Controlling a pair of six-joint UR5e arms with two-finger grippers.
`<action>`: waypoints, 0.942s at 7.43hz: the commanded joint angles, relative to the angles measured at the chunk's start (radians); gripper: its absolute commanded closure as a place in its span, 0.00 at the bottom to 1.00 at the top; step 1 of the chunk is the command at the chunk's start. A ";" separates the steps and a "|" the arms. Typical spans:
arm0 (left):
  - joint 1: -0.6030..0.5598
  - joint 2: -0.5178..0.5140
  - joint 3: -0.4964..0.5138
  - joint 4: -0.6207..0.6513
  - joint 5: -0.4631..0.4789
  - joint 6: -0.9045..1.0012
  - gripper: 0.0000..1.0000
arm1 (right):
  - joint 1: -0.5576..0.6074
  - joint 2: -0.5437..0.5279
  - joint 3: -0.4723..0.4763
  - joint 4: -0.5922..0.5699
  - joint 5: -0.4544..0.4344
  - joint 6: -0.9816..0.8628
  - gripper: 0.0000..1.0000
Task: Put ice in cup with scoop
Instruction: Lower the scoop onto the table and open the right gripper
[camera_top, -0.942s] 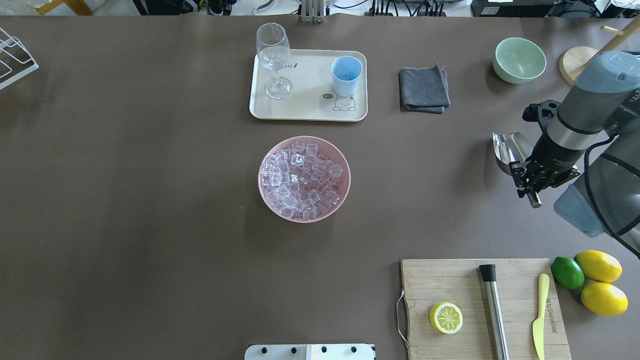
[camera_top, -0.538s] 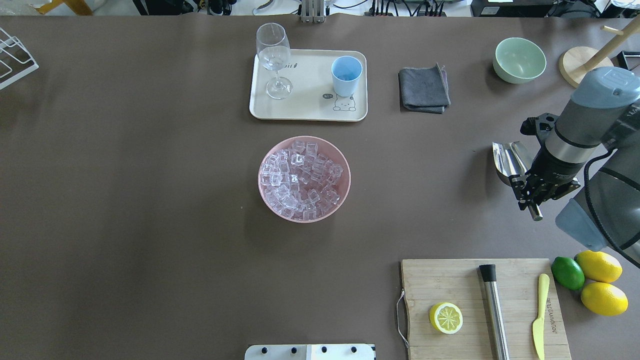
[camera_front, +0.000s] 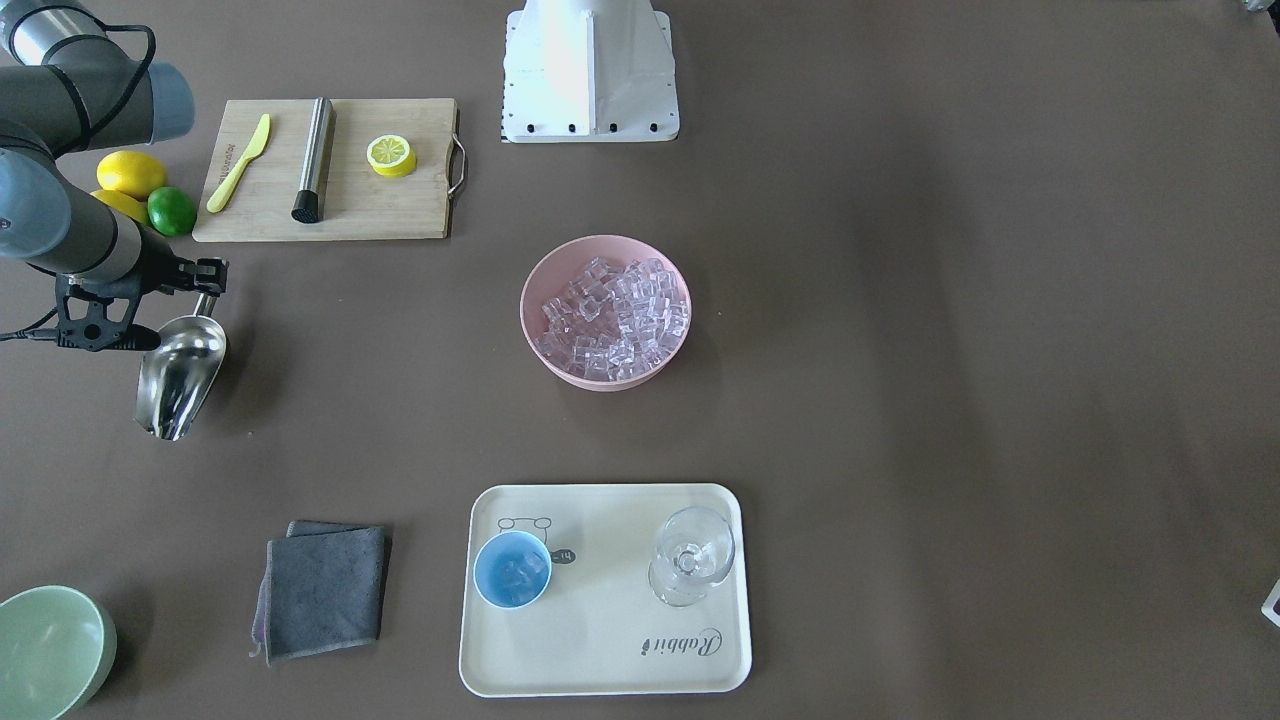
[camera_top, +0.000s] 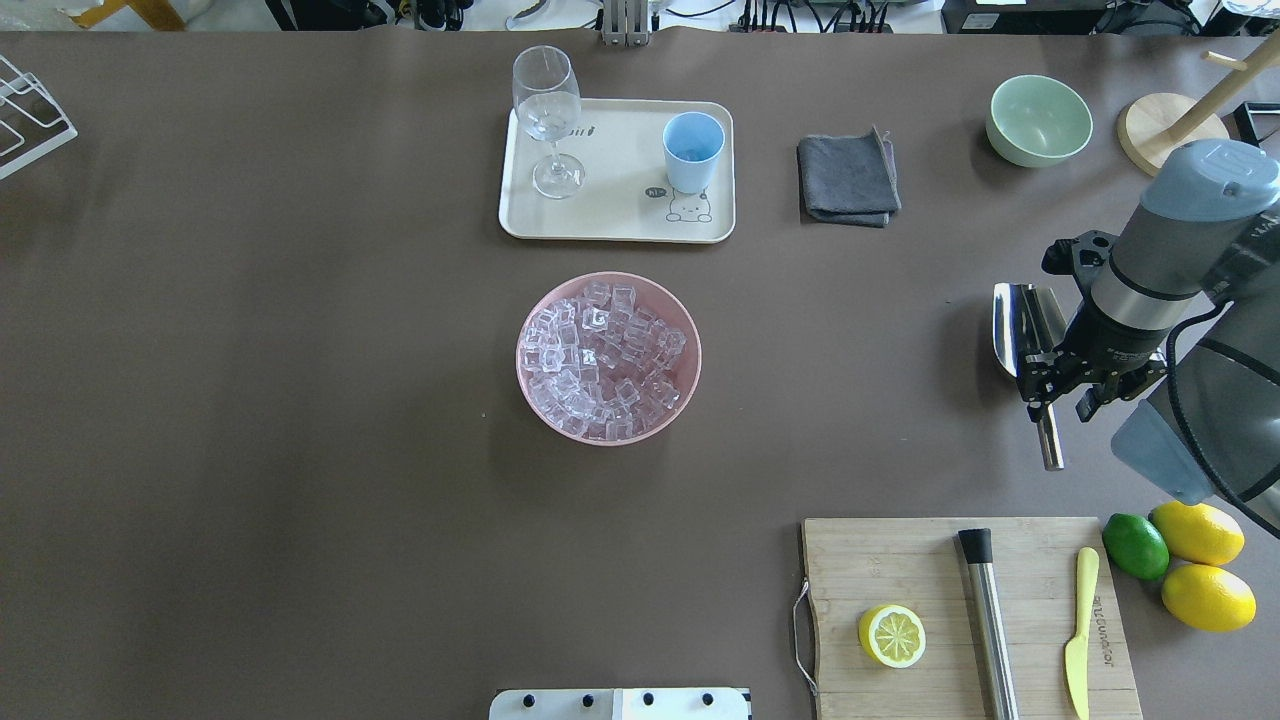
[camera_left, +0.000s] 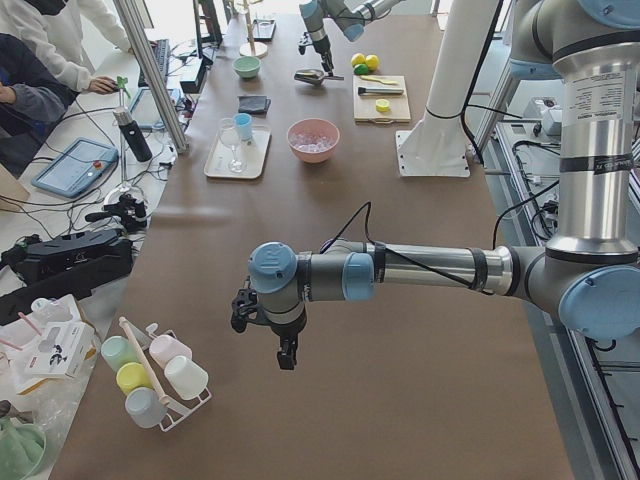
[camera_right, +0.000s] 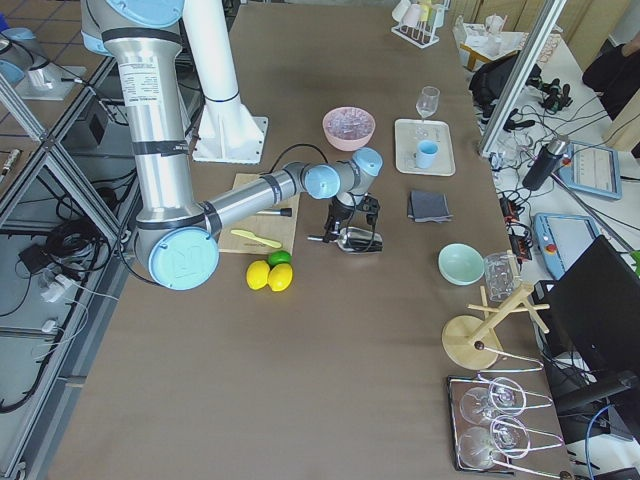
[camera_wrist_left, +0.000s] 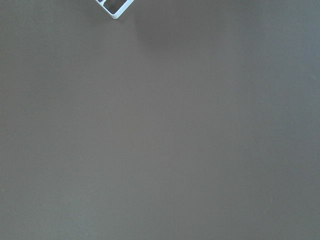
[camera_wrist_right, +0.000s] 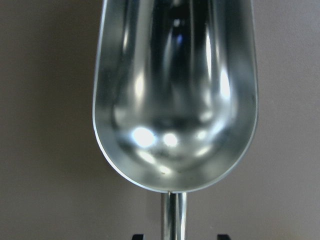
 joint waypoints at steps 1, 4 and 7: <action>0.000 0.000 -0.001 0.000 0.001 0.000 0.02 | 0.000 0.009 -0.006 0.002 -0.001 -0.004 0.17; 0.000 0.000 -0.002 0.000 0.001 0.000 0.02 | 0.047 0.021 0.022 0.005 -0.001 -0.008 0.00; 0.000 0.000 0.004 0.000 -0.001 -0.005 0.02 | 0.309 0.026 0.103 -0.015 0.002 -0.253 0.00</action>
